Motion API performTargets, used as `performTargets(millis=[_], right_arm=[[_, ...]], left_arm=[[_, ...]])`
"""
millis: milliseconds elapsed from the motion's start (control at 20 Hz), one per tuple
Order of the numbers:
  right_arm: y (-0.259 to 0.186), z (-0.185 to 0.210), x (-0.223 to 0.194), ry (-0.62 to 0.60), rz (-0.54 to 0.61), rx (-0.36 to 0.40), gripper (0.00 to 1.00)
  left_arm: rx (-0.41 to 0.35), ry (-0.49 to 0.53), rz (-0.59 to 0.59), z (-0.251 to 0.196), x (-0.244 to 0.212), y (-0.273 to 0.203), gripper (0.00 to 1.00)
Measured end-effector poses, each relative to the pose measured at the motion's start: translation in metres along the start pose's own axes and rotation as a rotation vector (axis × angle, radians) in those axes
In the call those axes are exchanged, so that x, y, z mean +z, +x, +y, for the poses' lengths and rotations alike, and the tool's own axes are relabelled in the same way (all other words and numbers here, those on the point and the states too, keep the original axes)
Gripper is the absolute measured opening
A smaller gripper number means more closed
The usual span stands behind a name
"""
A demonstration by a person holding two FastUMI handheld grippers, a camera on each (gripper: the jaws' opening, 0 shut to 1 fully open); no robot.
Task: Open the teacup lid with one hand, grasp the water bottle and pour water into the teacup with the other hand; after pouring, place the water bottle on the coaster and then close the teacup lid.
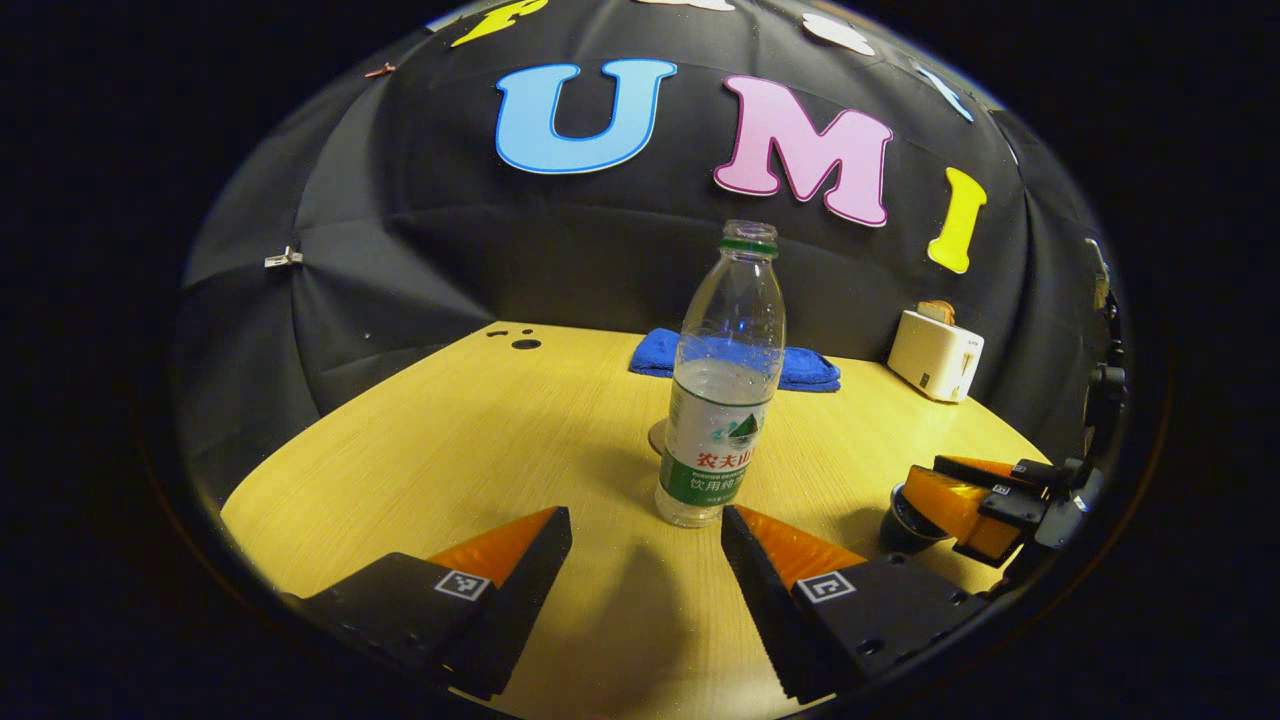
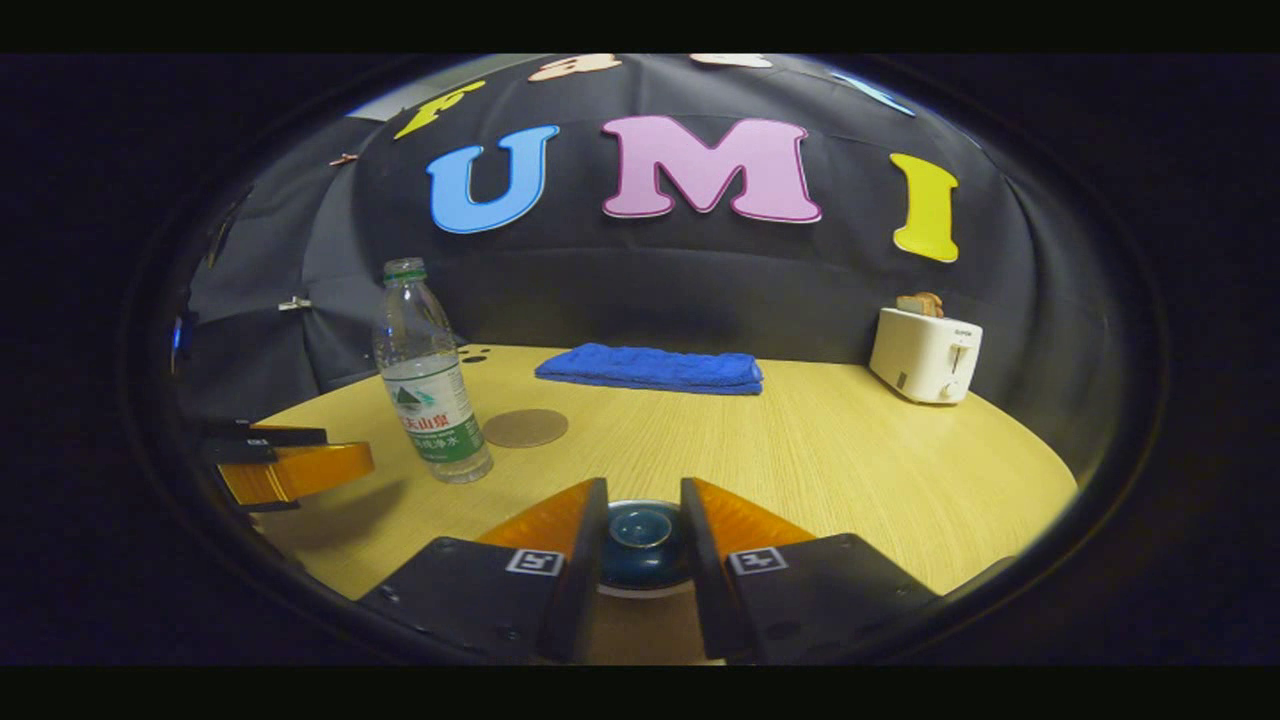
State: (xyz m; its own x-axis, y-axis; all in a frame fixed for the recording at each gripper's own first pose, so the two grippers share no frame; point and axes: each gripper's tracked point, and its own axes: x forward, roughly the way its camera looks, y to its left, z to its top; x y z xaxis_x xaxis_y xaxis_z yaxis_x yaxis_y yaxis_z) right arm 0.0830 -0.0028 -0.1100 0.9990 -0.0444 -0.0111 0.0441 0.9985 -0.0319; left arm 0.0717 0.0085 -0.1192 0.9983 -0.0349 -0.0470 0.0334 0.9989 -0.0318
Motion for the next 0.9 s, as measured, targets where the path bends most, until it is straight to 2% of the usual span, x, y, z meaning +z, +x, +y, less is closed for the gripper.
performTargets(millis=[50,150,200,250,350,450,500,600,650,750,800,850,900], right_arm=[[0.001,0.000,0.001,0.003,0.007,0.005,0.41],[0.001,0.002,0.001,0.019,0.027,0.019,0.39],[0.002,0.002,0.002,0.021,0.034,0.025,0.34],[0.001,0.002,0.001,0.021,0.045,0.026,0.37],[0.001,0.004,0.002,0.018,0.061,0.037,0.23],[-0.001,0.007,0.003,0.006,0.064,0.052,0.31],[-0.001,0.008,0.006,-0.005,0.060,0.057,0.26],[-0.004,0.010,0.017,-0.011,0.042,0.068,0.26],[-0.005,0.010,0.023,-0.007,0.035,0.073,0.21],[-0.005,0.007,0.035,0.003,0.025,0.073,0.31],[-0.007,0.003,0.040,0.007,0.019,0.071,0.31],[-0.008,-0.001,0.045,0.010,0.014,0.066,0.21],[-0.009,-0.008,0.046,0.014,0.012,0.057,0.23]], left_arm=[[0.000,0.000,-0.001,0.000,0.002,-0.001,0.95],[-0.004,0.002,-0.001,0.000,0.004,0.002,0.95],[-0.005,0.006,-0.002,-0.001,0.003,0.002,0.95],[-0.009,0.012,-0.001,-0.002,0.005,0.002,0.95],[-0.020,0.023,0.002,-0.007,0.005,0.005,0.95],[-0.040,0.032,0.002,-0.013,0.007,0.007,0.95],[-0.050,0.037,0.000,-0.014,0.007,0.009,0.95],[-0.073,0.034,-0.009,-0.018,0.011,0.011,0.95],[-0.092,0.022,-0.015,-0.023,0.014,0.013,0.95],[-0.118,0.010,-0.026,-0.031,0.015,0.024,0.95],[-0.120,0.013,-0.030,-0.032,0.016,0.031,0.95],[-0.123,0.016,-0.034,-0.033,0.017,0.039,0.95],[-0.132,0.011,-0.043,-0.036,0.018,0.047,0.95]])
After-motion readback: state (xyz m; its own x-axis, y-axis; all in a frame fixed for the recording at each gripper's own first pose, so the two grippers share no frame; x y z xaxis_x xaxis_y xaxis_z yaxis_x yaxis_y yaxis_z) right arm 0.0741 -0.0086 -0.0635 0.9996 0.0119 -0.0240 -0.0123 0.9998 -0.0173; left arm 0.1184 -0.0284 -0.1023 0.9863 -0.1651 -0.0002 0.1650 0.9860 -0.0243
